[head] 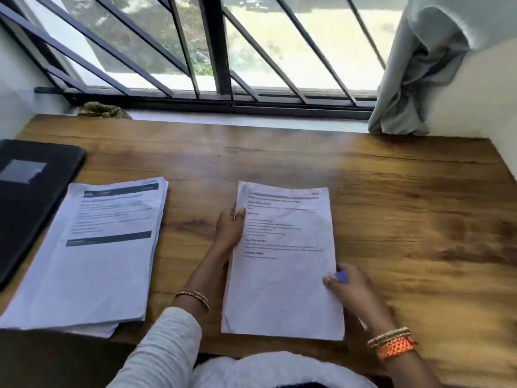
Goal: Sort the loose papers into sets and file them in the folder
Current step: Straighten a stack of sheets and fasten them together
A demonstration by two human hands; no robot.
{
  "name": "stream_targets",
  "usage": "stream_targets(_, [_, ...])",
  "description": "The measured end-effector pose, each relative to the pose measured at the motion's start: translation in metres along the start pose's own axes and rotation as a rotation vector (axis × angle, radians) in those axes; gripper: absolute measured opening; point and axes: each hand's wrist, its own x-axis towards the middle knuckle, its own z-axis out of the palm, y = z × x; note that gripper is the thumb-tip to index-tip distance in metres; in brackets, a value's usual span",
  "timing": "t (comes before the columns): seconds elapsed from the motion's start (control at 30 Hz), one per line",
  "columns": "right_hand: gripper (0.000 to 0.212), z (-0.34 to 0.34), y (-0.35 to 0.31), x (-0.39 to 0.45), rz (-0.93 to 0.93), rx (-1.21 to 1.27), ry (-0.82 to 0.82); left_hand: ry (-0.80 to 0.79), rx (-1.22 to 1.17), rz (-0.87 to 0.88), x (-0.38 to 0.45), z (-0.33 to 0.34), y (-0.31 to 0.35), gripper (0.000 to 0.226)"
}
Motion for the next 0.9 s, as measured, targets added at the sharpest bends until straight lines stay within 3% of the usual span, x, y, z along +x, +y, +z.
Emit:
stream_targets(0.1, [0.055,-0.013,-0.020,-0.004,-0.065,-0.332,0.274,0.101,0.067,0.107,-0.013,0.006,-0.004,0.015])
stream_targets(0.2, [0.058,-0.028,-0.066,0.025,-0.343,-0.371,0.411,0.115,0.085,0.145,-0.020,0.008,-0.001,0.015])
stream_targets(0.3, [0.057,-0.030,-0.120,0.075,-0.666,-0.446,0.257,0.119,0.108,0.162,-0.021,0.010,-0.006,0.013])
stream_targets(0.37, [0.052,-0.019,-0.148,0.101,-0.757,-0.515,0.075,0.110,0.121,0.183,-0.023,0.012,-0.010,0.012])
stream_targets(0.5, [0.026,0.014,-0.167,0.124,-0.749,-0.524,-0.097,0.136,0.159,0.171,-0.023,0.012,-0.014,0.021])
stream_targets(0.67, [0.026,0.021,-0.167,0.116,-0.741,-0.534,-0.094,0.135,0.186,0.124,-0.010,0.014,0.005,0.026])
stream_targets(0.73, [0.030,0.015,-0.168,0.112,-0.729,-0.586,-0.005,0.124,0.192,0.139,-0.004,0.016,0.007,0.025])
stream_targets(0.83, [0.047,0.005,-0.169,0.098,-0.712,-0.584,0.266,0.115,0.206,0.223,0.000,0.017,0.002,0.019])
stream_targets(0.9, [0.061,-0.004,-0.173,0.087,-0.656,-0.627,0.239,0.147,0.234,0.291,0.000,0.018,-0.004,0.018])
